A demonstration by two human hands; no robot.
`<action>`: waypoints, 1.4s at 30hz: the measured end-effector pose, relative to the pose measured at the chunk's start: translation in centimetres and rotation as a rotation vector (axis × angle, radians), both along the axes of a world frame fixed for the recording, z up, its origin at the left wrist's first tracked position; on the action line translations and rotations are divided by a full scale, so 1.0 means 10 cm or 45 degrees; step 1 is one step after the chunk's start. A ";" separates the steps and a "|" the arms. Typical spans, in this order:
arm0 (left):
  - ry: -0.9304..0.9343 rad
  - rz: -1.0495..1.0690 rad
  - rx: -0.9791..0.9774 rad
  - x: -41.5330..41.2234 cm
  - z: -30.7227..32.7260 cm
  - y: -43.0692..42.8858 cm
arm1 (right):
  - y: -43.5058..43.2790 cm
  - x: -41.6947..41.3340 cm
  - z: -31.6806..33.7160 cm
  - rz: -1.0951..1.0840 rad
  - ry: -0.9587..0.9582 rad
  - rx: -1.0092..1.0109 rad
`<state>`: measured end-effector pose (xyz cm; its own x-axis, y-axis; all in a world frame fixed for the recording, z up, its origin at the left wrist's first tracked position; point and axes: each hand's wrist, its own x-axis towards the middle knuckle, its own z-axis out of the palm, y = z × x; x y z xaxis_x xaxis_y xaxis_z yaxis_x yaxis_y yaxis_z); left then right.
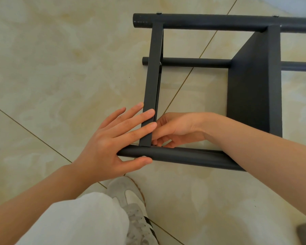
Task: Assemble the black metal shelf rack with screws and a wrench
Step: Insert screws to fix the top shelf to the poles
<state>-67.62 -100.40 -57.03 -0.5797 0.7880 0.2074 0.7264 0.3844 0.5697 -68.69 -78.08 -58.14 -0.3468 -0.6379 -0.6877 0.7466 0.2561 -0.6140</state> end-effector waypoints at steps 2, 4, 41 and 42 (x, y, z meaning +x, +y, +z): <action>-0.001 0.002 0.001 0.00 -0.01 0.00 | -0.03 0.00 -0.01 -0.016 -0.009 0.004; -0.002 0.005 0.003 0.00 -0.01 0.00 | -0.05 0.00 -0.01 -0.022 -0.005 -0.011; 0.006 -0.017 0.007 -0.01 -0.01 0.00 | 0.04 0.02 0.04 -0.048 -0.013 -0.075; 0.011 -0.018 0.005 -0.01 -0.01 0.00 | 0.03 0.01 0.02 -0.054 -0.014 -0.067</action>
